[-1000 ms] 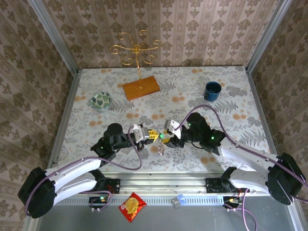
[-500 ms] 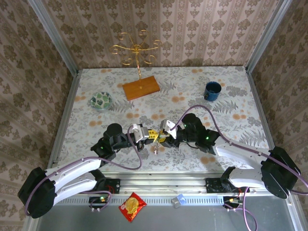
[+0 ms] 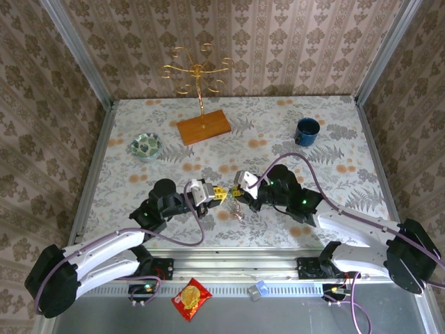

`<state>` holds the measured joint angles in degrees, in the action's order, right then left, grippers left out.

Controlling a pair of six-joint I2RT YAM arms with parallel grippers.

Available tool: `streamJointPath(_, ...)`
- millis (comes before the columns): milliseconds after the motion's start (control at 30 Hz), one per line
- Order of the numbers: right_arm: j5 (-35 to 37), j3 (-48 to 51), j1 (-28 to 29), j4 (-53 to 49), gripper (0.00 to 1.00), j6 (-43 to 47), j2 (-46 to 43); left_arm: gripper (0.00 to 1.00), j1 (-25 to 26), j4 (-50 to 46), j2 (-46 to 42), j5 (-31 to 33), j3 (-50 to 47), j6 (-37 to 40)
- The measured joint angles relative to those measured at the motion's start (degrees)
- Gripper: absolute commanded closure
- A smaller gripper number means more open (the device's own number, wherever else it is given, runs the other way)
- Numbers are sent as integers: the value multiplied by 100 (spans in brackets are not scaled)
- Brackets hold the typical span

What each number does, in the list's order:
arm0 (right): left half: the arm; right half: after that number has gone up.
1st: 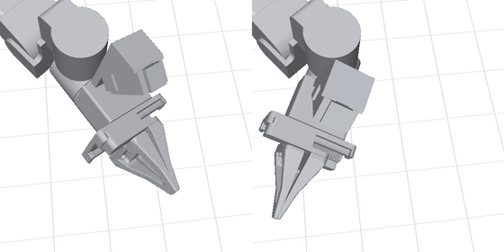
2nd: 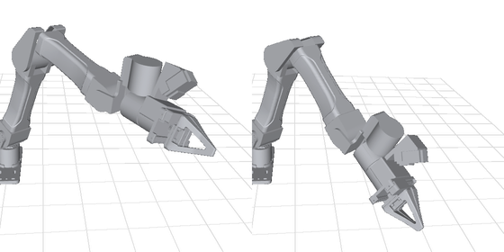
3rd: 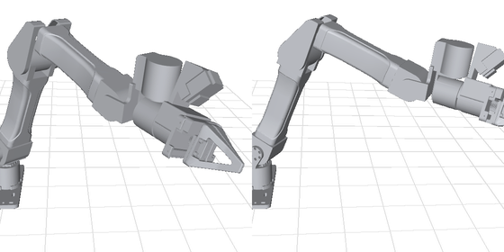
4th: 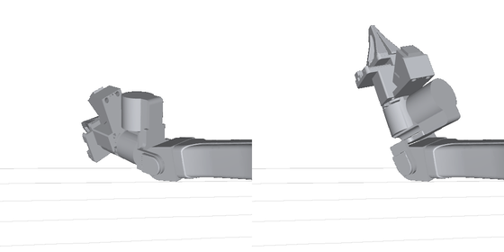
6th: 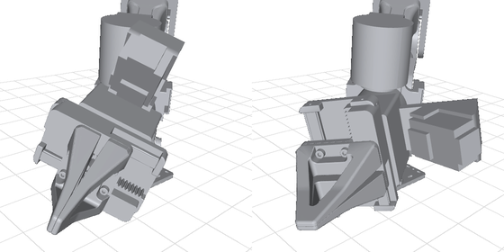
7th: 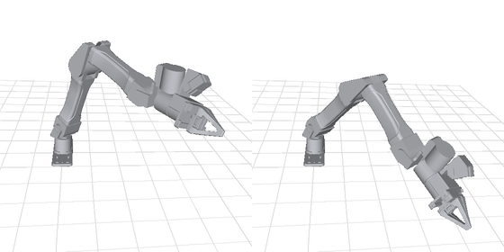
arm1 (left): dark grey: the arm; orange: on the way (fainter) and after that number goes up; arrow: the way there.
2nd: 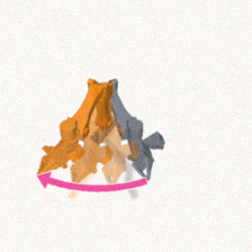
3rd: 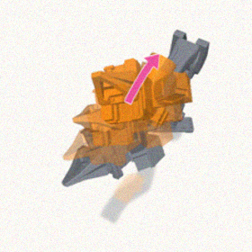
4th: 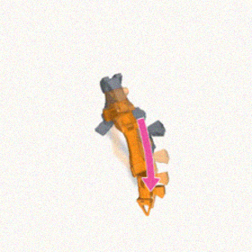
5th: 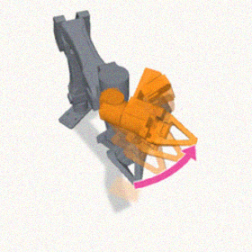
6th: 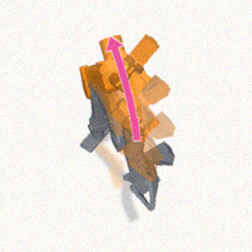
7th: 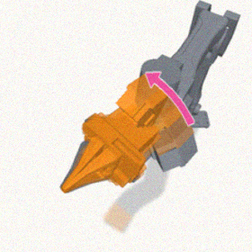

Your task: Put the keys on the keyring

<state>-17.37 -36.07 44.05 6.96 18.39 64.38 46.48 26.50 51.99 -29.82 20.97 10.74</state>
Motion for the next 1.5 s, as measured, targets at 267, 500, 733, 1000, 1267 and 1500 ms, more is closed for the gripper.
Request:
streamJointPath(267, 417, -568, 46, -953, 100, 446, -105, 62, 0, -341, -4, 101, 33, 254)
streamJointPath(500, 726, -1130, 24, -1545, 100, 706, -138, 33, 0, -431, -254, 385, 31, 304)
streamJointPath(733, 796, -1810, 116, -1790, 100, 734, 199, 16, -2, -402, -1576, 2570, -201, 258)
streamJointPath(1000, 664, -2940, 754, -1401, 100, 562, 1589, 11, -439, -1178, -3176, 5563, -249, 31)
streamJointPath(1267, 616, -3812, 957, -380, 100, 35, 3241, 9, -990, -1899, -3740, 6741, -245, -608)
streamJointPath(1500, 815, -3115, 745, -334, 100, 17, 3453, 0, -1180, -2120, -3276, 6791, -245, -920)
